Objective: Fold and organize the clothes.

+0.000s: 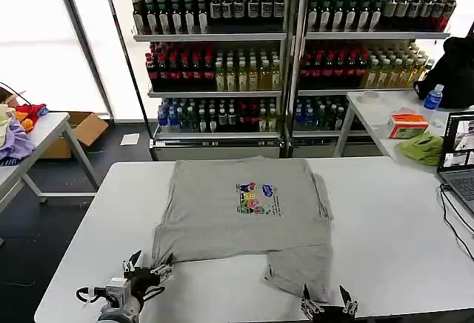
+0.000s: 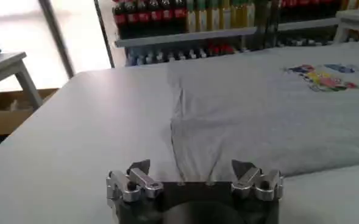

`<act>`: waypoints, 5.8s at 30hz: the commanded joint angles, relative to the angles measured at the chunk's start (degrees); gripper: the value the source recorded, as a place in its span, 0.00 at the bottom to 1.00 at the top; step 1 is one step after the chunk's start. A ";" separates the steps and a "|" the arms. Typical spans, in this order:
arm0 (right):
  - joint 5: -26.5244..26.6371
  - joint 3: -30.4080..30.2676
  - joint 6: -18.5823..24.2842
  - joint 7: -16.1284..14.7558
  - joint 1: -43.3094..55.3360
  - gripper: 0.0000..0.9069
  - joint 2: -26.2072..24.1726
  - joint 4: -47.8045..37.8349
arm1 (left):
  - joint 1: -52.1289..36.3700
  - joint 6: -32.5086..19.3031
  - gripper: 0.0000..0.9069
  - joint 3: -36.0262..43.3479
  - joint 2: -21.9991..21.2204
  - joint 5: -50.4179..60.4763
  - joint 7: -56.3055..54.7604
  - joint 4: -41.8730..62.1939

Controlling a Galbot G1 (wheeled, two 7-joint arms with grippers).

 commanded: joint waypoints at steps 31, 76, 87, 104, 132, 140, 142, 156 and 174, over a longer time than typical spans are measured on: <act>-8.32 -0.97 8.29 -3.73 2.28 0.00 3.48 -6.52 | 0.71 -1.99 0.00 3.10 -2.64 0.64 1.33 1.76; -8.50 5.04 7.96 -15.87 35.06 0.00 6.46 -23.75 | -26.67 -5.75 0.00 7.29 -3.17 -9.81 -6.44 18.98; -9.95 4.14 6.56 -16.39 40.46 0.00 9.46 -28.92 | -28.97 -5.56 0.00 6.97 -2.97 -10.19 -6.76 22.66; -9.60 2.42 3.46 -17.61 51.85 0.00 8.45 -37.00 | -32.18 -4.31 0.00 6.95 -3.03 -10.58 -6.91 26.10; -1.37 1.46 -4.06 -14.50 53.07 1.00 9.58 -40.63 | -35.61 -1.35 1.00 9.00 -2.15 -8.18 -4.57 29.85; 5.86 1.61 -4.51 -8.01 52.04 1.00 10.42 -35.34 | -34.21 -1.78 1.00 8.33 -1.08 -6.75 -5.42 24.92; 8.71 1.72 -4.58 -6.09 51.97 1.00 10.64 -33.58 | -33.64 -1.54 1.00 8.17 -1.13 -6.77 -5.49 23.04; 16.11 4.59 -9.31 2.38 41.57 1.00 5.32 -16.91 | -26.11 4.23 1.00 6.92 2.43 -11.56 -6.62 10.53; 13.17 6.29 -9.36 1.89 37.69 1.00 2.64 -19.23 | -23.22 4.16 1.00 6.88 1.94 -10.02 -5.48 13.78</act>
